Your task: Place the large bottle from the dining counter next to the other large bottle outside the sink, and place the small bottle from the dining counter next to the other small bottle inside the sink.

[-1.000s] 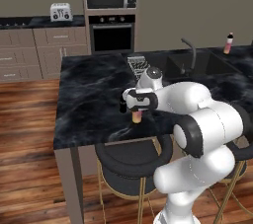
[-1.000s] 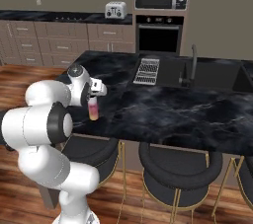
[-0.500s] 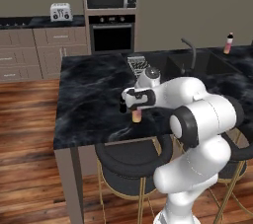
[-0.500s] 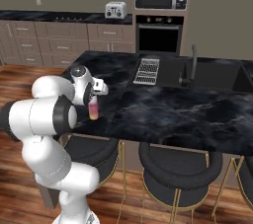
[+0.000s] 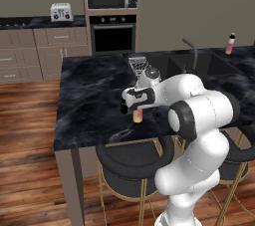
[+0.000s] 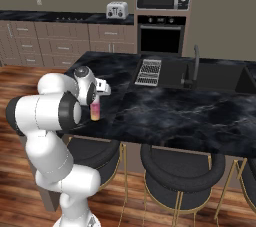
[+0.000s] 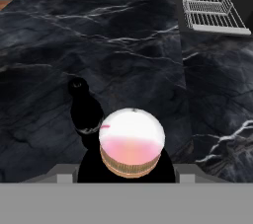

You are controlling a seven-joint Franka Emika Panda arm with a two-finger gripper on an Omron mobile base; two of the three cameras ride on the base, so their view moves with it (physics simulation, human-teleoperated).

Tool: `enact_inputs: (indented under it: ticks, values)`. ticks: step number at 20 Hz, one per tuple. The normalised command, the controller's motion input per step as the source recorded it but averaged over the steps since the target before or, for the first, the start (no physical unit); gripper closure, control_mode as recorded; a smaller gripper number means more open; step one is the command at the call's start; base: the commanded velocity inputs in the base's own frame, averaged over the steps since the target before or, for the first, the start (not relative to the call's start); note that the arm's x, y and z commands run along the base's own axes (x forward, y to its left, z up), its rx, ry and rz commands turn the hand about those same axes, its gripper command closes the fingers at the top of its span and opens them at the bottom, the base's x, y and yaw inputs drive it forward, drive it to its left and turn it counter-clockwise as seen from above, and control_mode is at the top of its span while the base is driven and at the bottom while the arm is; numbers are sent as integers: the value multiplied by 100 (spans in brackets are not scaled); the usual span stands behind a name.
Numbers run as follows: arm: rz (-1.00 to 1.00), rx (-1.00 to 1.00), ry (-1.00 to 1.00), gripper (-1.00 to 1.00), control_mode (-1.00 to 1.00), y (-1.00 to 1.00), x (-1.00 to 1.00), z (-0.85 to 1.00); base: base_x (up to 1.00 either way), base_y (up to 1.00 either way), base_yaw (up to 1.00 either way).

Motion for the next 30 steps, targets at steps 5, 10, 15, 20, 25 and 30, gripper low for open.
enact_inputs:
  ticks: [5,10,15,20,25,30]
  values:
    - [0,0,-3,100,-100,0,0,0,0,0,0]
    - [0,0,-5,100,-100,0,0,0,0,0,0]
    - [0,0,-9,100,-100,0,-20,4,0,0,0]
    - [0,0,-10,100,-100,0,-31,9,0,0,0]
    - [0,0,-10,100,-100,0,-27,14,0,0,0]
    - [0,1,-6,100,-100,0,-3,28,0,0,0]
